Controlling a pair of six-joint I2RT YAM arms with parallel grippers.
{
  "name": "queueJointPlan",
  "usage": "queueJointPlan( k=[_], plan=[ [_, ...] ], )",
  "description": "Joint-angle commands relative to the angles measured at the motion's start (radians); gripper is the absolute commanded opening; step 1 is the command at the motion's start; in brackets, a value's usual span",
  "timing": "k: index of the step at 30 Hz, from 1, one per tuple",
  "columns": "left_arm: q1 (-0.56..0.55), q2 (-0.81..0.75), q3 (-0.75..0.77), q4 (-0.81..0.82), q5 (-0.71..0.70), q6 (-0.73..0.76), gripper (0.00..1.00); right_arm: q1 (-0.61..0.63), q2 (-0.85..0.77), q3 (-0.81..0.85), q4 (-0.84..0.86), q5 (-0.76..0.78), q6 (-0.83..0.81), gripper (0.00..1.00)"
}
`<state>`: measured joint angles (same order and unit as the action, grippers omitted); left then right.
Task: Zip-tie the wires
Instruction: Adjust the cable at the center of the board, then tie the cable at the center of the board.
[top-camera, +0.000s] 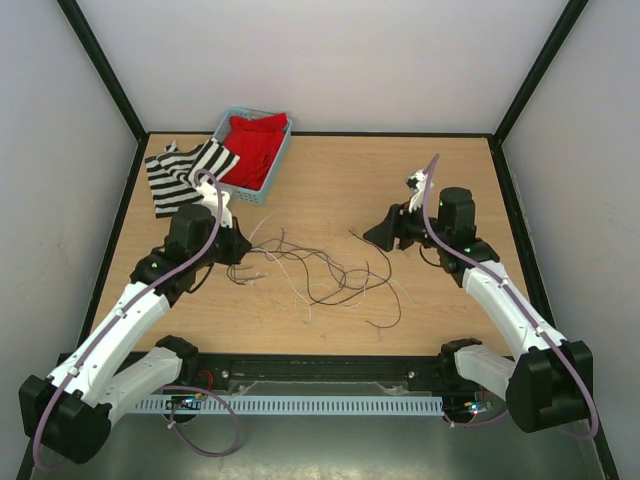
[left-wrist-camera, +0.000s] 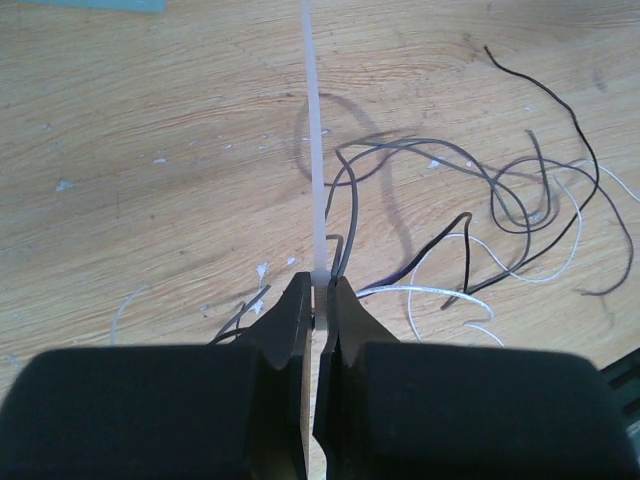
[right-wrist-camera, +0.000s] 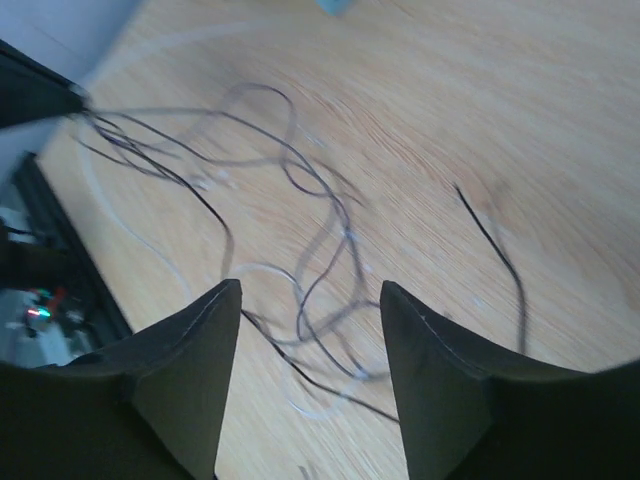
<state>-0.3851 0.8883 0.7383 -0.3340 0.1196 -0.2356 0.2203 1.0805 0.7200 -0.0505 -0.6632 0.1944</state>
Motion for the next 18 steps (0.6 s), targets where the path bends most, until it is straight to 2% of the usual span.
queueJointPlan(
  k=[1,4,6,10,18],
  plan=[
    [0.006,-0.015,-0.009,0.059,0.073,0.025,0.0,0.086,-0.023,0.009,0.285,-0.11,0.247,0.71],
    [0.006,-0.034,-0.015,0.084,0.113,0.043,0.0,0.191,0.021,0.031,0.365,0.003,0.365,0.76],
    [0.005,-0.045,-0.018,0.089,0.134,0.047,0.0,0.256,0.079,0.036,0.447,0.05,0.504,0.76],
    [0.003,-0.064,-0.03,0.1,0.164,0.042,0.0,0.366,0.208,0.098,0.511,0.113,0.62,0.76],
    [-0.005,-0.08,-0.043,0.106,0.186,0.036,0.0,0.462,0.393,0.158,0.667,0.132,0.779,0.76]
  ],
)
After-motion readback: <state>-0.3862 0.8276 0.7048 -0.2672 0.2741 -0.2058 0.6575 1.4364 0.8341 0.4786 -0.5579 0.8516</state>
